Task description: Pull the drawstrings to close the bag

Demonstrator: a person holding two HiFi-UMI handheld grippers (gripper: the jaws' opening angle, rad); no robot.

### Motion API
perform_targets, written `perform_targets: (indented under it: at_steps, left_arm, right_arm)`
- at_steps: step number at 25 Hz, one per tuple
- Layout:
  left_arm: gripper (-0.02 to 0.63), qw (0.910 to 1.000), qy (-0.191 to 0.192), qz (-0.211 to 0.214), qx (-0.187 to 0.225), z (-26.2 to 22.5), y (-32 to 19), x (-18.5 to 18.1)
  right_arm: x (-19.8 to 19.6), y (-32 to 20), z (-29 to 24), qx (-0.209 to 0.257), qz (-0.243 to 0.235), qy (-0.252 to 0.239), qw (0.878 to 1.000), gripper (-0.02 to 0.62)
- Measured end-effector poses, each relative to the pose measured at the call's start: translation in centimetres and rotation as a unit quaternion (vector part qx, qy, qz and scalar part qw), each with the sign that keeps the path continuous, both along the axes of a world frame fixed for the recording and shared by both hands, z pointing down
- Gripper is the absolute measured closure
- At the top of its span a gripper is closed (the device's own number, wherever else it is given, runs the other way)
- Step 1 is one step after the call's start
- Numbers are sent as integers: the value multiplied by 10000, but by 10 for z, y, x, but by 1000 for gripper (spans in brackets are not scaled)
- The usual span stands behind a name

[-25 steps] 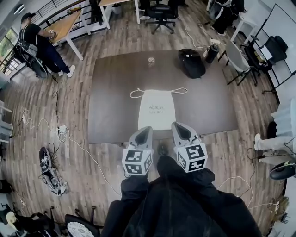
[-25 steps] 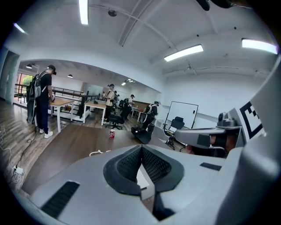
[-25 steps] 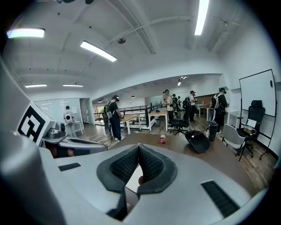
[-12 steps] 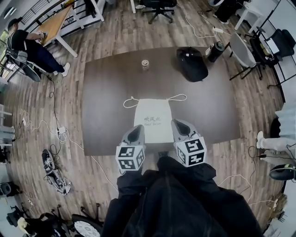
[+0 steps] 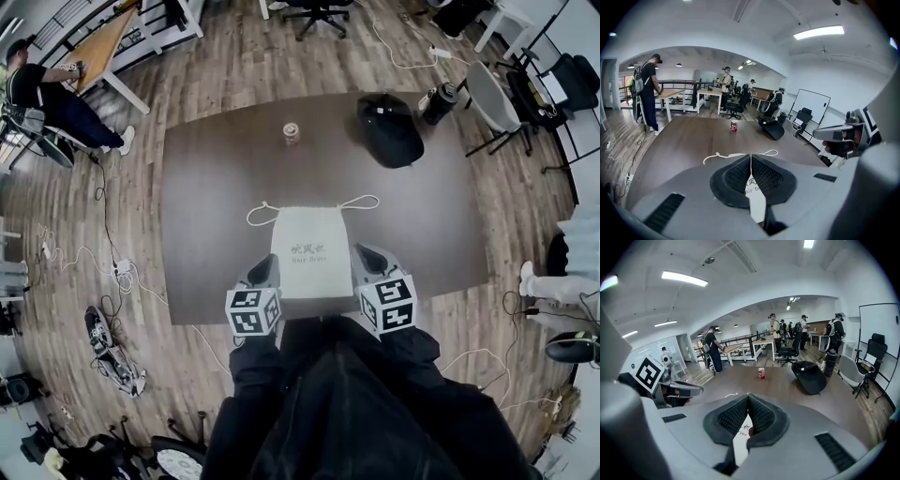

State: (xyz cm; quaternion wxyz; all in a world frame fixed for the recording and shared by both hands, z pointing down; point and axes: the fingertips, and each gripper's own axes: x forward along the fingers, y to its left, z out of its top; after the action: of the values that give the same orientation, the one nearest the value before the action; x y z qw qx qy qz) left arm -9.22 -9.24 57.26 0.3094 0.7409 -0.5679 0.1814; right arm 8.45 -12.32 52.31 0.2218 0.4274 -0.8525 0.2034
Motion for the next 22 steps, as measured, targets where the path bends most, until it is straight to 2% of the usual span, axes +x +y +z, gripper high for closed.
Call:
perform_targets:
  at_steps: [5, 13, 18, 22]
  left_arm:
    - [572, 9993, -50, 124, -352, 39, -32, -28]
    - [572, 9937, -205, 772, -785, 103, -86, -55]
    - [572, 9840, -502, 1439, -925, 140, -116, -62]
    - [572, 9677, -775, 2170, -1019, 167, -129, -56]
  right_arm:
    - [-6, -26, 27, -247, 15, 277, 9993, 574]
    - [-6, -75, 93, -750, -169, 916, 9928, 574]
    - [-6, -99, 139, -1059, -439, 1251, 9855, 573]
    - [-6, -105, 172, -1272, -767, 1457, 9781, 572]
